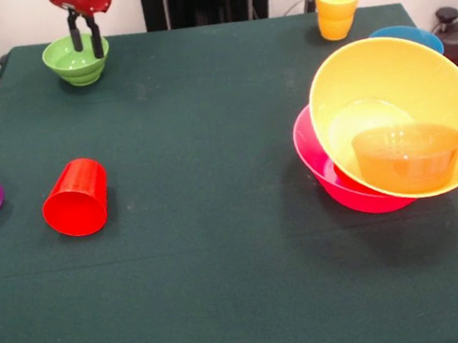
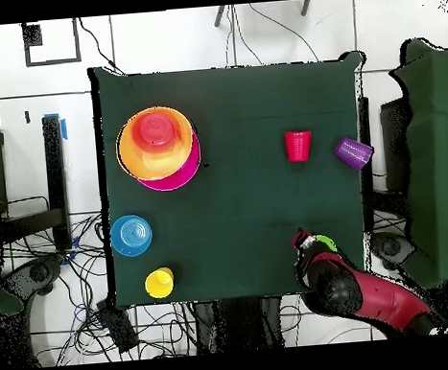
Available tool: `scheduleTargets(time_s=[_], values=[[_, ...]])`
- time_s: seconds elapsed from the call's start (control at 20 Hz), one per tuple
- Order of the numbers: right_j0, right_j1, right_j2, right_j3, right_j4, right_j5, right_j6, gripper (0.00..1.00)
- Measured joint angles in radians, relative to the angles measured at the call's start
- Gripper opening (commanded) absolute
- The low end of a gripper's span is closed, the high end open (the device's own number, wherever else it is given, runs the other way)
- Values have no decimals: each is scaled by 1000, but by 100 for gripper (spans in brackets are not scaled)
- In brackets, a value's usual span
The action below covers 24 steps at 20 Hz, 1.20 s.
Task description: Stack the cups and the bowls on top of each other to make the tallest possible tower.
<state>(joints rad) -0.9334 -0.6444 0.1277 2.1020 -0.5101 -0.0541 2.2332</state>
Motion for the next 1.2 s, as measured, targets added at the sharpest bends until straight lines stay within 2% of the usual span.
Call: scheduleTargets(time_s=[0.8,1.2], values=[[0,112,-26,-5,-43,0,0,100],[-2,125,-44,-5,-43,0,0,100]])
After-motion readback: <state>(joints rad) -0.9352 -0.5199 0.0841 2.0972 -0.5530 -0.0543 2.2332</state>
